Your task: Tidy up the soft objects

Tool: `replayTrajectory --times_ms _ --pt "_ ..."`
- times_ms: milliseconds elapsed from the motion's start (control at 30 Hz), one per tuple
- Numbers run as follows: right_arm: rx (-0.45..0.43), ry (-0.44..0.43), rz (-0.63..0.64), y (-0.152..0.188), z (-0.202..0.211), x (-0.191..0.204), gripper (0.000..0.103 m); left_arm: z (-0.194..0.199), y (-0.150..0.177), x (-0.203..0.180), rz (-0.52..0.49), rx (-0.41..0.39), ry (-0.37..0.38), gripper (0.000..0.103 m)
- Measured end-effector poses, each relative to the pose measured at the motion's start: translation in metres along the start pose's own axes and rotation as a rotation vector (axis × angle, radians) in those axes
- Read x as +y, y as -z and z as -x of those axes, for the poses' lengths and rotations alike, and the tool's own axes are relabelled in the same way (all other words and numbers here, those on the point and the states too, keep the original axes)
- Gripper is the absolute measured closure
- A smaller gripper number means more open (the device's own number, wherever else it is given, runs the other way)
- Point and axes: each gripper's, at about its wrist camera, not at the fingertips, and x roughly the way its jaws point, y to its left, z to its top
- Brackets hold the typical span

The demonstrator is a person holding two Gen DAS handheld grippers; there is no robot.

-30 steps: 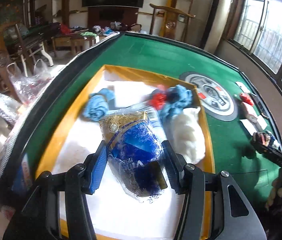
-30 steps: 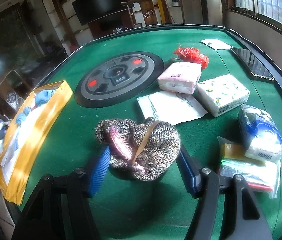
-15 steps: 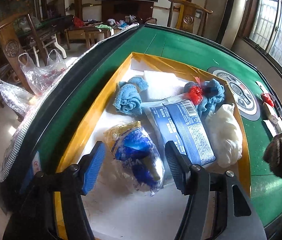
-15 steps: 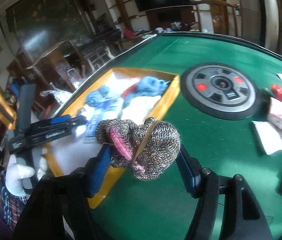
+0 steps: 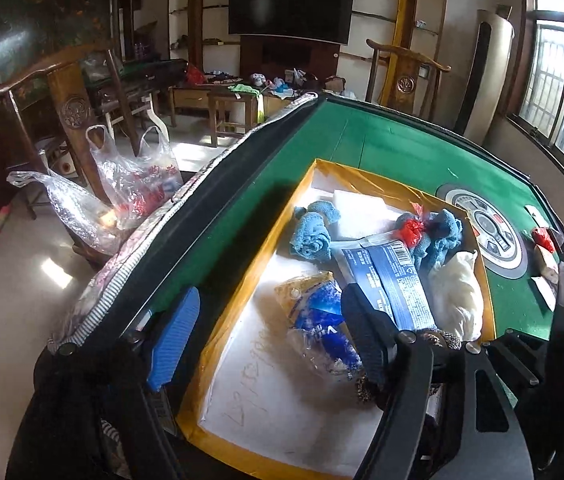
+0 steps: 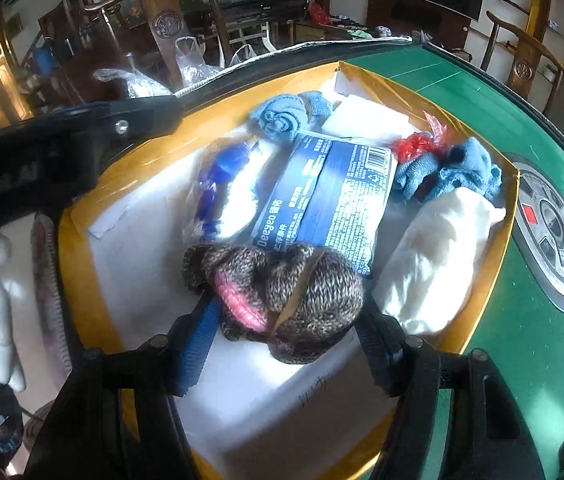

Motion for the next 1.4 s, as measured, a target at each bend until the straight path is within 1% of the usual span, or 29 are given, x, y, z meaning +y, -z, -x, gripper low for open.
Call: replayTrajectory --times_ms 67,167,267,367,533,700,833,1033,1400 --pt "0.002 0.015 -0.01 -0.004 -0.005 0.0 0.039 0.002 0.001 0.001 0.0 -0.01 -0.012 0.03" --pt "0.005 0.014 -0.017 -0.002 -0.003 -0.006 0.038 0.004 0.002 0.002 -0.004 -0.016 -0.029 0.03" --pt "-0.01 0.014 -0.014 0.003 0.007 -0.007 0.038 0.005 0.002 0.001 -0.005 -0.017 -0.037 0.03" --pt "-0.037 0.009 -0.025 0.006 0.02 -0.009 0.036 0.007 0.003 -0.002 -0.009 -0.023 -0.046 0.03" --pt "-0.085 -0.006 -0.056 0.007 0.037 -0.017 0.036 0.016 0.004 -0.01 -0.032 -0.04 -0.061 0.03" --pt "-0.149 -0.013 -0.105 0.017 0.061 -0.034 0.035 0.024 0.007 -0.025 -0.071 -0.056 -0.074 0.029" --pt "-0.181 0.006 -0.156 0.028 0.075 -0.057 0.035 0.03 0.009 -0.042 -0.112 -0.073 -0.08 0.024" --pt "-0.208 0.03 -0.275 0.05 0.091 -0.104 0.035 0.039 0.012 -0.07 -0.174 -0.093 -0.085 0.024" --pt "-0.252 0.115 -0.451 0.097 0.121 -0.191 0.035 0.036 0.018 -0.119 -0.284 -0.076 -0.089 0.024"
